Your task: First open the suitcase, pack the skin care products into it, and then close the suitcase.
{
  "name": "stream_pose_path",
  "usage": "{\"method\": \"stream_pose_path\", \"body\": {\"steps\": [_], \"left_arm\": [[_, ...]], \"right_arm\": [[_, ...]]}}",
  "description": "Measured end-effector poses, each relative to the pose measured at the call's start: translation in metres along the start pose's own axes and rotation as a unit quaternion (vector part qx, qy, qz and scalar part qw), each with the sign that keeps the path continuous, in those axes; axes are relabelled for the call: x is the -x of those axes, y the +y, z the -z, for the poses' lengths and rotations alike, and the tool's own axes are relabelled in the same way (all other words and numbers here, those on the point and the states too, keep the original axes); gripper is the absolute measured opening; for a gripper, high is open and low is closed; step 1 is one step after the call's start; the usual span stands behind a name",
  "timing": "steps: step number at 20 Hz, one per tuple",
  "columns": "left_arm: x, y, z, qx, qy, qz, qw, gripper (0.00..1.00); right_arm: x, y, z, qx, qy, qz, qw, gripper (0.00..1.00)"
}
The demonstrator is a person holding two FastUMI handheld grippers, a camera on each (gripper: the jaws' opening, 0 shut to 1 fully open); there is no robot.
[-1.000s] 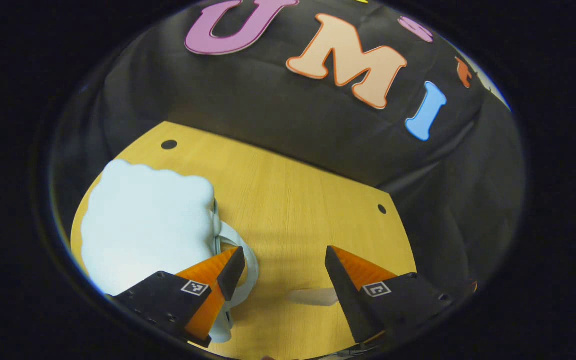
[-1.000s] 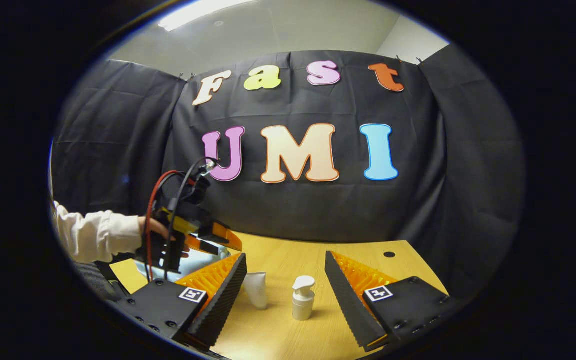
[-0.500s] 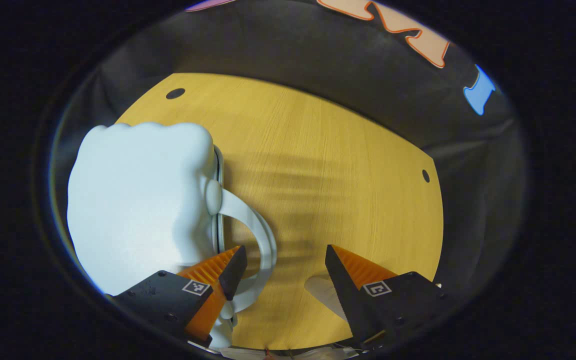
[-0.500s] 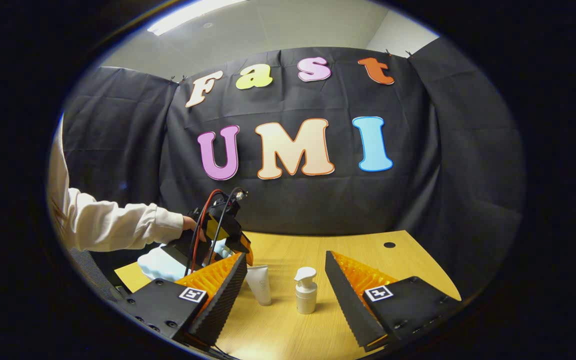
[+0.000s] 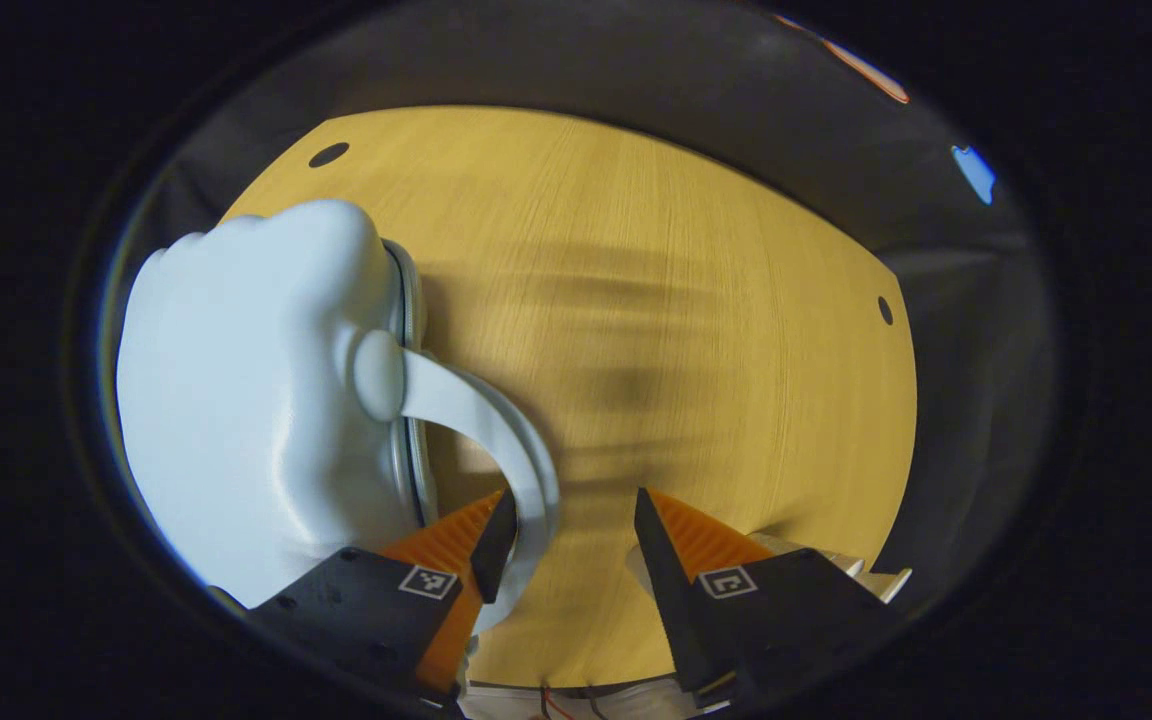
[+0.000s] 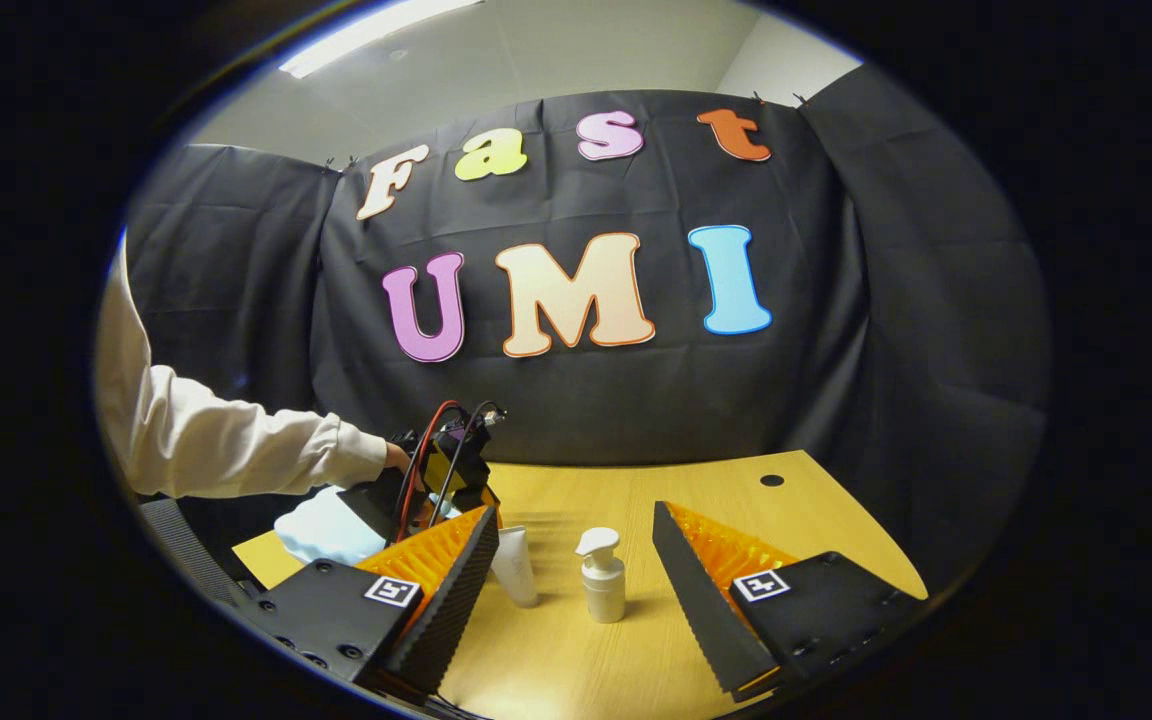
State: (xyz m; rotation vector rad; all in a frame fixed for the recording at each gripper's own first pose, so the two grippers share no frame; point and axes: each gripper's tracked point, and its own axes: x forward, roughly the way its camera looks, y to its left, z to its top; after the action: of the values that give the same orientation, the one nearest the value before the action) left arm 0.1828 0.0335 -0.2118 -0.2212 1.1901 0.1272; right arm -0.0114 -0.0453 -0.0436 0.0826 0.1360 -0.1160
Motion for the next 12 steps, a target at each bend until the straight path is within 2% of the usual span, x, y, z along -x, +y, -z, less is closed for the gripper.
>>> {"method": "stream_pose_path", "body": {"steps": [3,4,5,7,9,10,12], "left_arm": [[-0.005,0.001,0.001,-0.005,0.007,-0.003,1.0,0.66],[-0.007,0.003,0.0,-0.005,0.01,-0.006,1.0,0.6],[-0.009,0.005,0.002,-0.002,0.014,-0.009,1.0,0.5],[-0.011,0.01,0.003,0.009,0.018,-0.011,1.0,0.43],[-0.015,0.017,0.005,0.018,0.026,-0.013,0.999,0.22],[-0.017,0.017,0.006,0.025,0.029,-0.012,0.999,0.19],[-0.019,0.017,0.006,0.029,0.032,-0.004,0.999,0.19]], "right_arm": [[0.0,-0.003,0.0,0.002,0.0,0.001,1.0,0.97],[0.0,-0.003,0.0,0.002,0.001,0.002,1.0,0.97],[0.001,-0.004,0.001,0.002,0.001,0.002,1.0,0.97],[0.0,-0.006,0.001,0.004,0.001,0.004,1.0,0.97],[-0.001,-0.007,0.002,0.005,0.003,0.006,1.0,0.97],[-0.001,-0.007,0.002,0.005,0.004,0.006,1.0,0.98],[-0.002,-0.008,0.003,0.006,0.005,0.007,1.0,0.98]]}}
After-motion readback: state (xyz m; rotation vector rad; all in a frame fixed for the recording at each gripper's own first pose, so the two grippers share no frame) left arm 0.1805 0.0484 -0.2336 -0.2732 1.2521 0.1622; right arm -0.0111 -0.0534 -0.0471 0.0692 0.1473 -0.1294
